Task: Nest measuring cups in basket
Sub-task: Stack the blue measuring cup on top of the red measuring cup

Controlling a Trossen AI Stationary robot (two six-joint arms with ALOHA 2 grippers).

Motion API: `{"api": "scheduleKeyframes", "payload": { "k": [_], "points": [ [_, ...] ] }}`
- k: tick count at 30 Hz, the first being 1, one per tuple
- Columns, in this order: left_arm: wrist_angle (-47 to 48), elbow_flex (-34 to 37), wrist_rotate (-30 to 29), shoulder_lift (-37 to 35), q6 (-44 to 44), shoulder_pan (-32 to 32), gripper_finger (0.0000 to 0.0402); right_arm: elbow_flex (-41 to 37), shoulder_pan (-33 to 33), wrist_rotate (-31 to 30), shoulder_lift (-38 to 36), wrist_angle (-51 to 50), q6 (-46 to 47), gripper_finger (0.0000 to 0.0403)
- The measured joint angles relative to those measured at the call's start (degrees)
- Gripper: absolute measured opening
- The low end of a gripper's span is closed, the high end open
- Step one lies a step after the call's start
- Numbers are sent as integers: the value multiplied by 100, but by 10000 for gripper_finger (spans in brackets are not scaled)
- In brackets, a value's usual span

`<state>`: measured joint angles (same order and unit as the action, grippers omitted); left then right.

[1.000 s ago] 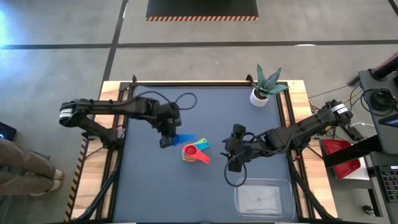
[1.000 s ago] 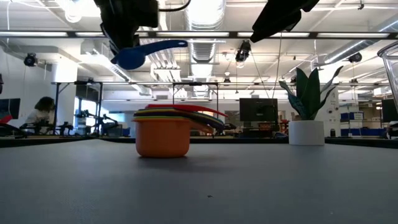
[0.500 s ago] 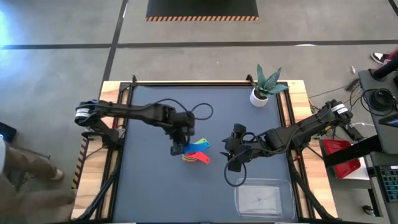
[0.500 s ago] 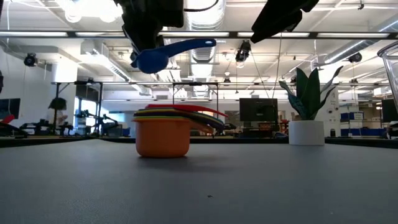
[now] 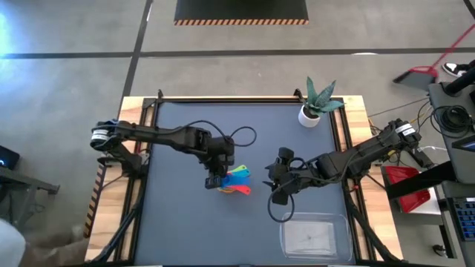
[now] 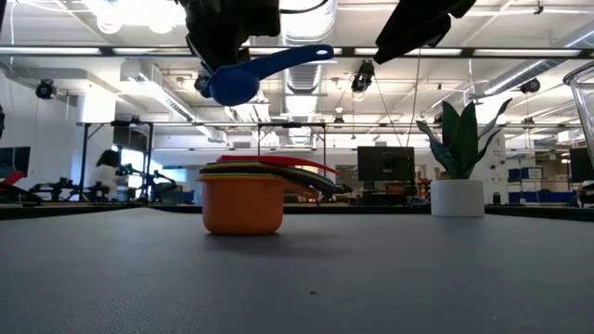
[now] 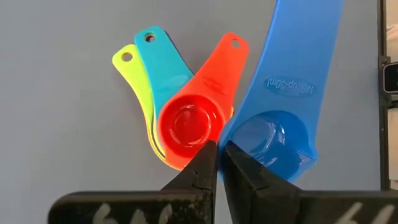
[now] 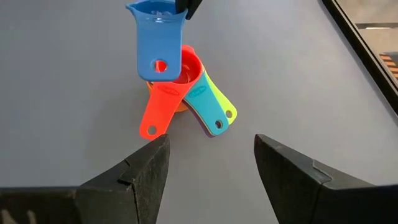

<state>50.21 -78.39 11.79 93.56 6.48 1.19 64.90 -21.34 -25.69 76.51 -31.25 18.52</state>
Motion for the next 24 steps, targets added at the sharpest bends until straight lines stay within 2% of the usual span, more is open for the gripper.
{"api": "scheduleKeyframes", "payload": {
  "k": [11,24],
  "points": [
    [-118,15,20,38,64,105,0,0,0,-35,0,7,46,224],
    [-373,22,-74,780,159,175,0,-70,-2,-48,9,11,-48,224]
  ]
}}
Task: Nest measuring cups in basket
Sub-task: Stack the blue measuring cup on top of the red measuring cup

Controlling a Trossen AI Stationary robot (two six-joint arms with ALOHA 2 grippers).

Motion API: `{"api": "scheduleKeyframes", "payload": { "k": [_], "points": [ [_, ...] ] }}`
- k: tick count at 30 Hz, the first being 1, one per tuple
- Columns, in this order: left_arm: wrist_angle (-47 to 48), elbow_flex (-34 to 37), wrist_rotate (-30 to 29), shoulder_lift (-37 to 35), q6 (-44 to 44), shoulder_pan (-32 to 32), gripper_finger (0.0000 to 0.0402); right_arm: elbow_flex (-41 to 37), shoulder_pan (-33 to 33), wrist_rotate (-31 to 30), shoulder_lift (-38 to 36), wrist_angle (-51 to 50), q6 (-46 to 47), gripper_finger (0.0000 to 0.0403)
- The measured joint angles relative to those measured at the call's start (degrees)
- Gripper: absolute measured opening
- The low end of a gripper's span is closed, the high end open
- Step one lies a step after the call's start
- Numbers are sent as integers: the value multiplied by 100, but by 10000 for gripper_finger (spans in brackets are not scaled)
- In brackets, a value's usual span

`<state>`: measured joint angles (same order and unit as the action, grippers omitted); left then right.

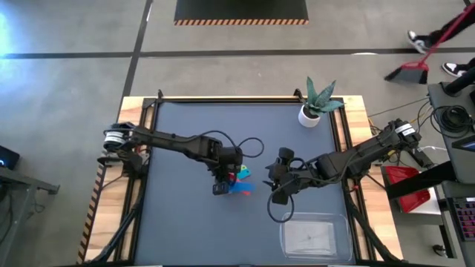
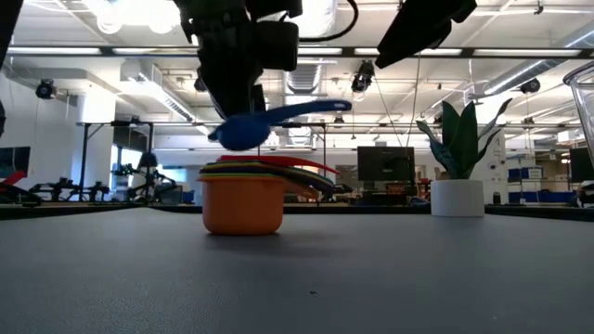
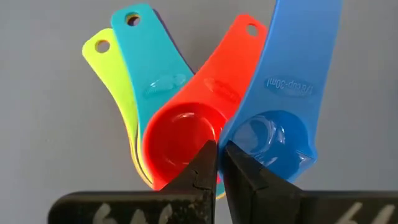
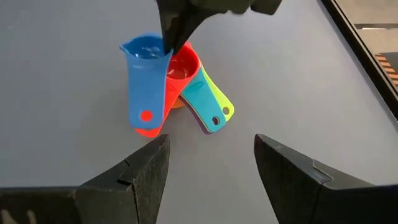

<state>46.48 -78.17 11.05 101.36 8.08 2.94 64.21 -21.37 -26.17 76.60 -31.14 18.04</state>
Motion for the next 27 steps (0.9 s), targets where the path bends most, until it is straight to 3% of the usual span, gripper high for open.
{"api": "scheduleKeyframes", "payload": {
  "k": [27],
  "points": [
    [-147,472,2,-12,-230,-459,1,-87,-11,1,7,17,149,224]
  ]
}}
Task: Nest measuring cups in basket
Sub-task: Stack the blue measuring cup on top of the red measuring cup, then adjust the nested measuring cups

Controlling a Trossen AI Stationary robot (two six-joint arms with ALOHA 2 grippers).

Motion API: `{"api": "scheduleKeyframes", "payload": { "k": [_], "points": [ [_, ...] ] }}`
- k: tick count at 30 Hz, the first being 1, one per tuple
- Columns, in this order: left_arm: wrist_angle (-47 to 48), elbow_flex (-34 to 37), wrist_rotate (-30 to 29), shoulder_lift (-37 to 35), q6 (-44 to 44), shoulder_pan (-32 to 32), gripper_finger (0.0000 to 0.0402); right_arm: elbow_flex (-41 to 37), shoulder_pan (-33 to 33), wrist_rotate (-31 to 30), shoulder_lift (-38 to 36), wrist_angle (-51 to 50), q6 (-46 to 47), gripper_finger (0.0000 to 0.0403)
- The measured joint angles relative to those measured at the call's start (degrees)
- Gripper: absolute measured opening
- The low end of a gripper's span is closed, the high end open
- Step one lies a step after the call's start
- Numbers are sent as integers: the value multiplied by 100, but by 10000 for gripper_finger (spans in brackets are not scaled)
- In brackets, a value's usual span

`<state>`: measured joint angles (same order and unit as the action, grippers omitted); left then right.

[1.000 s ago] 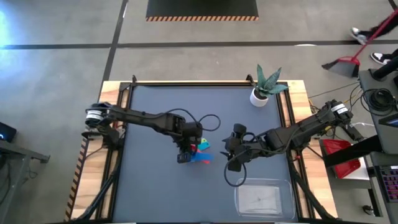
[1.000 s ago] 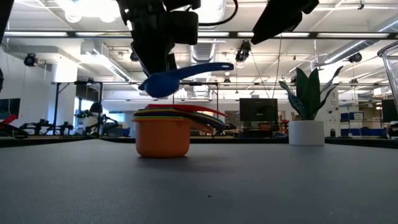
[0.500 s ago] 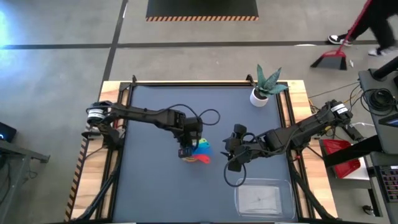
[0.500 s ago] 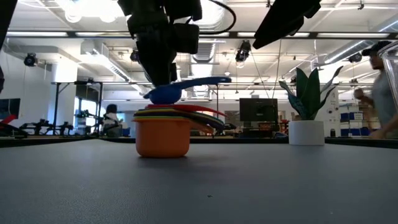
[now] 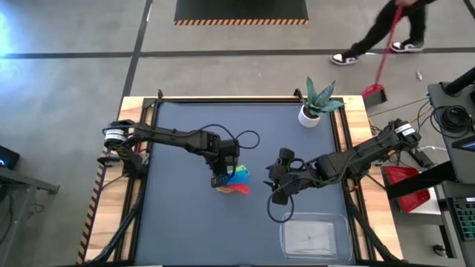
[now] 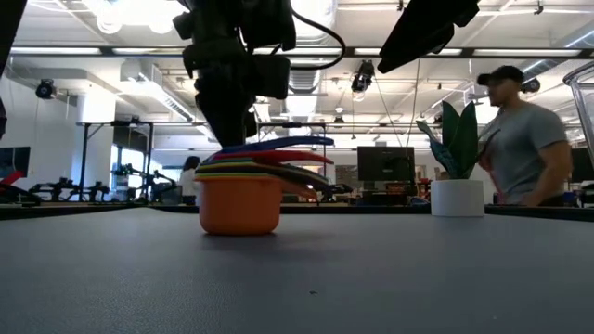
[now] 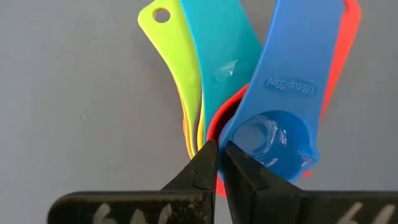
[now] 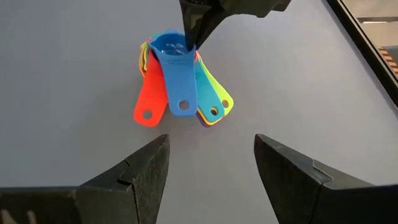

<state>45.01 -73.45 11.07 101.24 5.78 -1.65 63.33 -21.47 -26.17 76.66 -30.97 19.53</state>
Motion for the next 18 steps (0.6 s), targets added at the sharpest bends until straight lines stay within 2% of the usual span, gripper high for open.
{"api": "scheduleKeyframes", "payload": {
  "k": [6,18],
  "points": [
    [4,-25,50,-5,27,4,34,0,2,-1,0,1,0,224],
    [21,-83,50,-80,-74,4,144,0,2,-1,2,1,44,224]
  ]
}}
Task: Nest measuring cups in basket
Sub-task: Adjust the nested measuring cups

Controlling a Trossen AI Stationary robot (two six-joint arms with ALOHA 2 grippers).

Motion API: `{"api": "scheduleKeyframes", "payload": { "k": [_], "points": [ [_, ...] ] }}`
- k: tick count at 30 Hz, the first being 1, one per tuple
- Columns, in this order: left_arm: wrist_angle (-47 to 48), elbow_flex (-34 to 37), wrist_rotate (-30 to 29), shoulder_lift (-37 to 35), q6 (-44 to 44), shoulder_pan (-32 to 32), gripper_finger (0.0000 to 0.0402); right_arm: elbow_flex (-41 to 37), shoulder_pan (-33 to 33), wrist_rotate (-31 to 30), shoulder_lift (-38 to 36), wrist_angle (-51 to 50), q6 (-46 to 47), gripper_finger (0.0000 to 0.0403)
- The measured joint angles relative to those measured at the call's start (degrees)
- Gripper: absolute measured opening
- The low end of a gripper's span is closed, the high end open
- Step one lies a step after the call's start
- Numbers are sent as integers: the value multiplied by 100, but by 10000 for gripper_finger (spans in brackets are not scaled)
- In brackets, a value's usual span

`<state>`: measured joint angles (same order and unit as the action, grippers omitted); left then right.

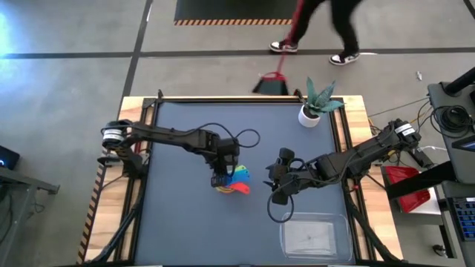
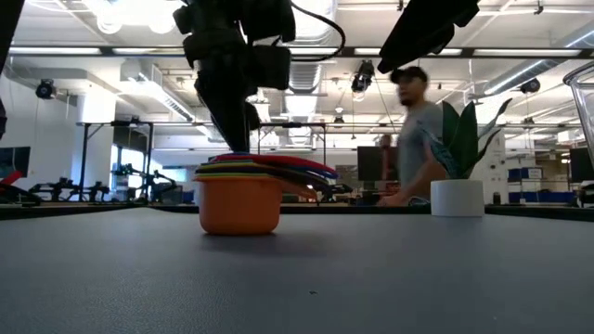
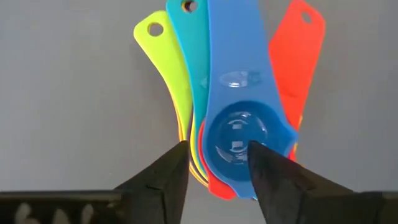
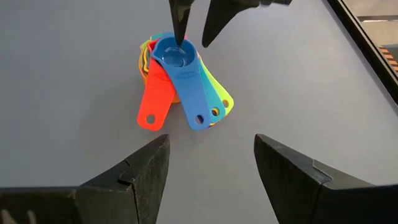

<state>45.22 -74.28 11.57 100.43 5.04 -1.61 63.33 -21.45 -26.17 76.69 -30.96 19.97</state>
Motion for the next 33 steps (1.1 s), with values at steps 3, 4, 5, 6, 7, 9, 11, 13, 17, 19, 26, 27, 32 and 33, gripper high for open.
{"api": "scheduleKeyframes", "payload": {
  "k": [3,4,5,6,7,9,11,13,17,19,26,27,32,33],
  "points": [
    [10,-4,0,-148,-2,0,160,0,0,0,2,0,0,224],
    [24,-4,0,-215,-2,0,163,0,0,0,2,0,0,224],
    [30,-4,-2,-281,-4,0,166,0,9,0,2,0,0,224],
    [26,-4,-2,-351,-8,0,169,0,9,0,4,-2,0,224],
    [25,-4,-4,-446,-18,0,170,-2,9,0,4,0,-1,224],
    [23,-6,-31,-614,-28,2,171,-2,9,0,4,-1,0,224],
    [23,-6,-104,-786,-40,2,171,-2,9,0,4,-2,-1,224],
    [23,-6,-219,-985,-56,2,171,-2,9,-9,4,-2,-2,224],
    [-43,12,-358,-1393,-135,2,171,-2,9,-87,4,-2,0,224],
    [-157,51,-363,-1615,-156,2,171,-2,9,-90,4,-2,0,224],
    [-1516,1085,-356,-2768,-219,7,171,-2,70,-136,4,37,322,224],
    [-1738,1321,-356,-2958,-217,7,171,-2,97,-133,4,68,333,224],
    [-3048,2529,-358,-3734,46,7,171,-2,270,-89,42,440,-115,224],
    [-3373,2754,-361,-3840,79,7,171,-2,306,-85,77,522,-233,224]
  ]
}}
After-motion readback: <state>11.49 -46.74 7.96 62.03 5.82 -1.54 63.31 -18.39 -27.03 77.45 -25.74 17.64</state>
